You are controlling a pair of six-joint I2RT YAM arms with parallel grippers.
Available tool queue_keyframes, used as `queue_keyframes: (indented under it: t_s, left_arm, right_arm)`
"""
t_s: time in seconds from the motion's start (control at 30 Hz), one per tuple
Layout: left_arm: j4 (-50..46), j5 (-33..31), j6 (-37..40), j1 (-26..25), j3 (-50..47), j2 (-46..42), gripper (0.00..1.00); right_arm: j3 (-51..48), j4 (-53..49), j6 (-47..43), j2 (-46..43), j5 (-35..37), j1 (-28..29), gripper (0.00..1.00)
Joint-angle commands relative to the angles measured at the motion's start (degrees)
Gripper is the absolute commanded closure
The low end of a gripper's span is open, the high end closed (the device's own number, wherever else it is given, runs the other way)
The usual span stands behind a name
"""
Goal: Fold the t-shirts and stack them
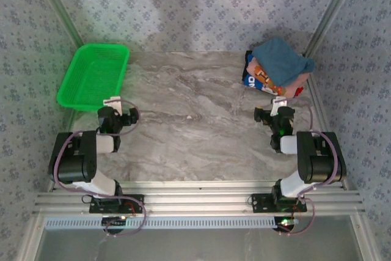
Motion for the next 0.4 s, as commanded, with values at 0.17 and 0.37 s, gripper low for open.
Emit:
queue_keyframes:
  t_s: [0.17,0.37]
  left_arm:
    - [0.1,-0.6,0.9,-0.1,1.3,-0.4,0.00]
    - [0.1,-0.6,0.9,-0.1,1.3,-0.3,0.00]
  right_arm:
    - [1.5,-0.8,-1.0,-0.2,0.5,-0.3,0.00]
    - [1.1,-0.3,-1.1,-0.3,0.5,-0.3,0.00]
